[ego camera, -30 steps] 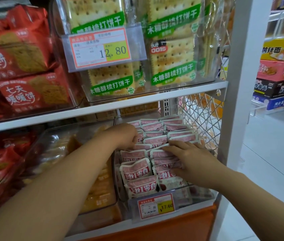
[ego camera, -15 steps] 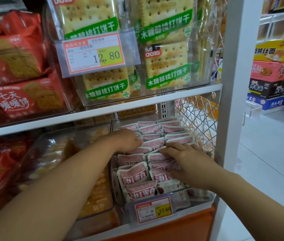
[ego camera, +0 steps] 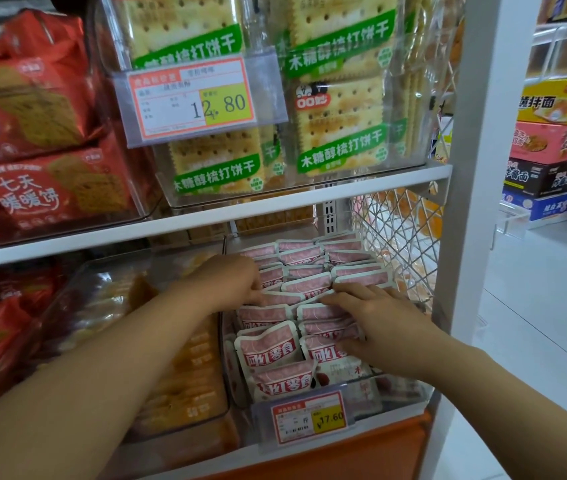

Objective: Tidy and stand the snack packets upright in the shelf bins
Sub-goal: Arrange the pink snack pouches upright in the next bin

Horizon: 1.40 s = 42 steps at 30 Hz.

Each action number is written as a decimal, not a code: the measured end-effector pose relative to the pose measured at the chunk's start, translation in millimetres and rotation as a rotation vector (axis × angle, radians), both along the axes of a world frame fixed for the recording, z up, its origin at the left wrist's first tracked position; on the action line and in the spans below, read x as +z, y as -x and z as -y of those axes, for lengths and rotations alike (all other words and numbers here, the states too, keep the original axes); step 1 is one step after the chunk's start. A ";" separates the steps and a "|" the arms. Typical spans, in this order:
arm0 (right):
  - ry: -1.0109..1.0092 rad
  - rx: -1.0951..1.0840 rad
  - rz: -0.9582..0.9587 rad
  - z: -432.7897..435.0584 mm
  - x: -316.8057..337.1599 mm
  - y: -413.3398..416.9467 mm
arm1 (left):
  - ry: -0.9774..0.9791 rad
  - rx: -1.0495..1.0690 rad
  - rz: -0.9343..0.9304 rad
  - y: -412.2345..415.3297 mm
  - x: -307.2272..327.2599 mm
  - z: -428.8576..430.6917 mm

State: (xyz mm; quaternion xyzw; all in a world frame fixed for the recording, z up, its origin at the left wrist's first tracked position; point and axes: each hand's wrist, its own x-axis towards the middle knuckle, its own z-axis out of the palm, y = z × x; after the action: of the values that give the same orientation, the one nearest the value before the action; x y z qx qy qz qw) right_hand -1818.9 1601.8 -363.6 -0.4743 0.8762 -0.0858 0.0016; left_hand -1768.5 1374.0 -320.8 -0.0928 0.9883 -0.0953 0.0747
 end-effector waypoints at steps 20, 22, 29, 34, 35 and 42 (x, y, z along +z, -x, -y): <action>0.053 0.068 0.019 -8.9 -5.3 7.8 | 0.274 0.351 0.067 28.9 -29.2 -5.8; 0.079 0.084 0.018 -9.1 -5.7 8.4 | 0.267 0.330 0.048 20.8 -22.1 -7.6; 0.353 0.139 0.005 -24.9 -1.6 -2.2 | -0.079 0.115 -0.292 -22.5 2.7 -32.3; 0.637 -0.057 -0.053 -64.2 7.6 -17.8 | -0.303 -0.259 -0.361 -47.9 0.9 -108.7; 0.645 -0.141 -0.032 -73.9 8.7 -21.1 | -0.293 -0.289 -0.307 -47.1 -5.9 -119.7; 0.272 -0.304 0.106 -85.6 -7.0 -29.1 | -0.265 -0.285 -0.252 -17.7 -42.5 -130.5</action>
State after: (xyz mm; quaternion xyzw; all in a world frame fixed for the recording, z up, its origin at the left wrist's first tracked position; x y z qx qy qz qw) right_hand -1789.8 1687.4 -370.6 -0.3273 0.9167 -0.2275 -0.0293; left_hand -1750.7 1504.5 -363.3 0.0474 0.9968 0.0380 -0.0520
